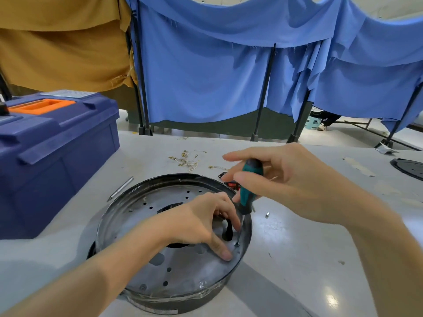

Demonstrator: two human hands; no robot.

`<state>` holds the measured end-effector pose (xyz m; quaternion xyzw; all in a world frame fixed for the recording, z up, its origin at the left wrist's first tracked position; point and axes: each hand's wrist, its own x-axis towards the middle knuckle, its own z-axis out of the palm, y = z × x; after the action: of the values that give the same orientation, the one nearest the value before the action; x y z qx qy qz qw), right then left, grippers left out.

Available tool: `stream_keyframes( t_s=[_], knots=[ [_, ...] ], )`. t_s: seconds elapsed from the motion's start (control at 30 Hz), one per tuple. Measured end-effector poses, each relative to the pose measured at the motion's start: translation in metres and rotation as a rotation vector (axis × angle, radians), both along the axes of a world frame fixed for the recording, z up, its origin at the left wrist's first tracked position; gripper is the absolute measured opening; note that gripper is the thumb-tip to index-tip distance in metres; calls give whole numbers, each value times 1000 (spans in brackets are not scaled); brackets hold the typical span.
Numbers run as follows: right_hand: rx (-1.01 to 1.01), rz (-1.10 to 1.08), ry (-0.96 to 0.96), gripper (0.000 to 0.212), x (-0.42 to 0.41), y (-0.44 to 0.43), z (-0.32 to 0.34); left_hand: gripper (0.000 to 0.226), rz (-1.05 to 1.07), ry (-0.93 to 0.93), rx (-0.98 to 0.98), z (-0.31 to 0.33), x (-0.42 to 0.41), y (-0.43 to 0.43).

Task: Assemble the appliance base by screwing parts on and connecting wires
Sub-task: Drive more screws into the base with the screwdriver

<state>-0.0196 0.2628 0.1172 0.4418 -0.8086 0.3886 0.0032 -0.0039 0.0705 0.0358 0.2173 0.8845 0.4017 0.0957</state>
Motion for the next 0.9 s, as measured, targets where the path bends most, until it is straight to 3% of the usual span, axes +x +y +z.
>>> stream_keyframes(
  t_s=[0.07,0.17,0.3,0.43,0.63,0.77,0.83,0.9],
  knots=[
    [-30,15,-16,34,0,2,0,41,11,3,2,-1,0,-1],
    [-80,-89,226,6,2,-10,-5,40,22,-3,0,-4,-2,-1],
    [-88,-337,471,37,4,-24,-16,41,24,17,3,-3,-1,0],
    [50,-640,694,55,11,-36,-19,48,38,14,28,-4,1,2],
    [188,-736,740,70,15,-37,-11,31,-2,-46,195,0,4,4],
    [326,-784,743,68,9,-36,-8,16,14,-52,371,0,3,7],
    [371,-723,727,68,6,-36,-9,8,45,9,399,-2,1,9],
    [292,-546,565,74,1,-31,-7,3,54,29,409,-4,-1,10]
  ],
)
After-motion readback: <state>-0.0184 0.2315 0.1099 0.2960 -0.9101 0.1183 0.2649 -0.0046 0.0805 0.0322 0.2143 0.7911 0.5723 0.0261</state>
